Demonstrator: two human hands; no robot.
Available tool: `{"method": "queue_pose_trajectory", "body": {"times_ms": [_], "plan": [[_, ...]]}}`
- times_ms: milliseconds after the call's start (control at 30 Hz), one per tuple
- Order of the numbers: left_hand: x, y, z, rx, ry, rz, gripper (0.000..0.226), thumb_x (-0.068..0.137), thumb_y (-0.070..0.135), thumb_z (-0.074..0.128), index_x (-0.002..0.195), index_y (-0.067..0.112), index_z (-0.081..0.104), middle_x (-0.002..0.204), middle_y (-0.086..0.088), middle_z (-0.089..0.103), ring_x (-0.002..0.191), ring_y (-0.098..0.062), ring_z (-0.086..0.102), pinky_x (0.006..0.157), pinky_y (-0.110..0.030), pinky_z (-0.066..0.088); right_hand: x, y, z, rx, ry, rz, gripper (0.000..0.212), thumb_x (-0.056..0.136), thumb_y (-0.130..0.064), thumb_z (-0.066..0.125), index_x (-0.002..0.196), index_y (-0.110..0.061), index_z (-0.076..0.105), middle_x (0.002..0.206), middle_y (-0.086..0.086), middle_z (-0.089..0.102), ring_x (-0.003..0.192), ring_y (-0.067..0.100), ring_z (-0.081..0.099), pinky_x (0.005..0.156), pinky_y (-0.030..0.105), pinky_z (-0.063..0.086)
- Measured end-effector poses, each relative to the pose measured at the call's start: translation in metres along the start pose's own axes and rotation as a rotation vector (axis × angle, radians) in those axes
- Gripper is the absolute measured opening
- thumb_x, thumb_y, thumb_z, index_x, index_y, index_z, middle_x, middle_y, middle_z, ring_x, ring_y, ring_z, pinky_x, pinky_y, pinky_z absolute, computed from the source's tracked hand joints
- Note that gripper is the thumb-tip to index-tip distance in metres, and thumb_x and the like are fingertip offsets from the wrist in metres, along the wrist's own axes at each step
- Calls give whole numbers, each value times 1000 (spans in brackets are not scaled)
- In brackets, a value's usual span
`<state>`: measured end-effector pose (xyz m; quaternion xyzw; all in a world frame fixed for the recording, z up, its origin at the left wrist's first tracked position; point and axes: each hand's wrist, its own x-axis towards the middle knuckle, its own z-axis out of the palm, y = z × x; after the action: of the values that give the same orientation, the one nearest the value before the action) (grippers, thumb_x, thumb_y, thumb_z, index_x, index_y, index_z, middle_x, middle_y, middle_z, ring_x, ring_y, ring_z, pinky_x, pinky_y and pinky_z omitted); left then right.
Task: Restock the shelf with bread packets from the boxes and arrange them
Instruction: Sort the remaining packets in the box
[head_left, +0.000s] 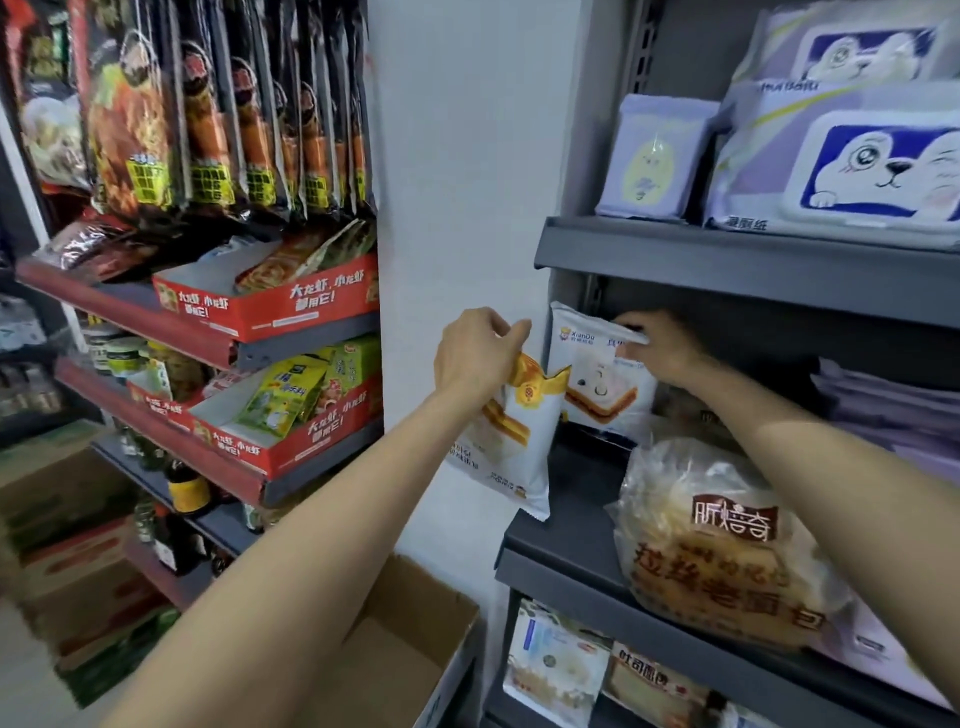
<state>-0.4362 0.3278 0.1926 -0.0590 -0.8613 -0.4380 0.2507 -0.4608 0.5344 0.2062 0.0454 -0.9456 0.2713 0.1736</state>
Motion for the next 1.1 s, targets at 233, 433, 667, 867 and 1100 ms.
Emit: {"method": "queue_pose_trajectory", "body": {"times_ms": [233,433,667,867,1100], "plan": [[14,-1,14,-31,-63,-2,39,92,44,53,79,8,63,80,-4,62,84,-22,59,72,-27,42,9,20,16,-243,-86,7,24,82,-4,66,101,-20,64,111,11,64,103,28,60,84,33,48],[15,9,16,-72,-141,6,45,91,48,52,70,8,52,70,-10,52,65,-19,48,58,-25,36,3,23,20,-609,-178,17,73,77,-6,72,139,-15,35,131,15,55,115,32,57,92,38,49],[16,21,17,-133,-223,-83,50,89,58,48,68,13,42,64,-1,42,56,-13,41,55,-26,33,3,11,13,-702,-35,21,37,93,-1,40,129,-5,48,133,18,48,122,35,49,95,37,42],[16,28,16,-200,-320,-127,29,86,39,57,77,13,47,79,-9,45,64,-20,44,63,-30,36,7,16,19,-680,-145,51,36,96,-9,43,131,-5,42,135,18,44,125,36,43,103,43,39],[24,17,15,-368,-186,-292,51,87,44,62,53,14,38,54,-1,35,45,-16,32,47,-25,25,-12,-28,-3,359,-85,36,46,97,-48,37,120,-12,54,119,13,60,112,25,56,95,37,42]]}}
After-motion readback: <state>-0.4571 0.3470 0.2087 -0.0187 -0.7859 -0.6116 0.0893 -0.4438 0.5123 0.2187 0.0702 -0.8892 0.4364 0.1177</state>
